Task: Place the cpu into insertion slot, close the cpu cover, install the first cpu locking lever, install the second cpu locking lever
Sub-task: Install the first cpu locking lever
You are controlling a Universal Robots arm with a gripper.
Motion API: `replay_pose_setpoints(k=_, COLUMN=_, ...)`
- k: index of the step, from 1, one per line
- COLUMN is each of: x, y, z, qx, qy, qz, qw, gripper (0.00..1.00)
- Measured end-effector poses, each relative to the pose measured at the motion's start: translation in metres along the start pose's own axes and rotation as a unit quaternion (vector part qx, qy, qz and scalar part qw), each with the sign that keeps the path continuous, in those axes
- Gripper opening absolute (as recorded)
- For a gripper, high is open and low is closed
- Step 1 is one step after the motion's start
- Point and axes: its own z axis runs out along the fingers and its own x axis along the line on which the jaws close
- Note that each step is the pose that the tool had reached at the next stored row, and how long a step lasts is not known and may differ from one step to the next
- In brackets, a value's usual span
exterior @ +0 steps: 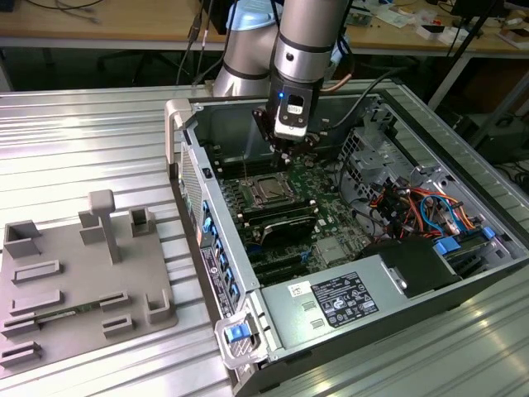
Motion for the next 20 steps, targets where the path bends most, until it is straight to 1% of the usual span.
replay_pose_setpoints(k=2, x=0.0, y=0.0, z=0.0001, qx=-0.0013, qy=0.0004, qz=-0.021, qw=0.99979, gripper=0.11)
replay_pose_setpoints(k=3, x=0.0, y=0.0, z=0.0001, qx=-0.0019, qy=0.0006, qz=-0.03, qw=0.99953, gripper=0.11)
replay_pose_setpoints(k=6, x=0.0, y=0.0, z=0.0002, qx=-0.0037, qy=0.0011, qz=-0.058, qw=0.99829, gripper=0.11)
replay_pose_setpoints(k=7, x=0.0, y=0.0, z=0.0003, qx=-0.0046, qy=0.0014, qz=-0.073, qw=0.99732, gripper=0.11)
replay_pose_setpoints(k=9, x=0.0, y=-0.0001, z=0.0003, qx=-0.0058, qy=0.0018, qz=-0.091, qw=0.99585, gripper=0.11)
replay_pose_setpoints(k=11, x=0.0, y=0.0, z=0.0003, qx=-0.0069, qy=0.0021, qz=-0.11, qw=0.99392, gripper=0.11)
replay_pose_setpoints(k=12, x=0.0, y=0.0, z=0.0003, qx=-0.0076, qy=0.0024, qz=-0.121, qw=0.99266, gripper=0.11)
replay_pose_setpoints(k=13, x=0.0, y=0.0, z=0.0004, qx=-0.0081, qy=0.0025, qz=-0.129, qw=0.99165, gripper=0.11)
replay_pose_setpoints(k=14, x=0.0, y=0.0, z=0.0004, qx=-0.0089, qy=0.0028, qz=-0.141, qw=0.98998, gripper=0.11)
replay_pose_setpoints(k=15, x=0.0, y=0.0, z=0.0004, qx=-0.0094, qy=0.0029, qz=-0.15, qw=0.98868, gripper=0.11)
replay_pose_setpoints(k=16, x=0.0, y=0.0, z=0.0004, qx=-0.0103, qy=0.0032, qz=-0.162, qw=0.98668, gripper=0.11)
replay_pose_setpoints(k=17, x=0.0, y=0.0, z=0.0004, qx=-0.0108, qy=0.0034, qz=-0.171, qw=0.98521, gripper=0.11)
replay_pose_setpoints(k=20, x=0.0, y=0.0, z=0.0005, qx=-0.0125, qy=0.0039, qz=-0.197, qw=0.98024, gripper=0.11)
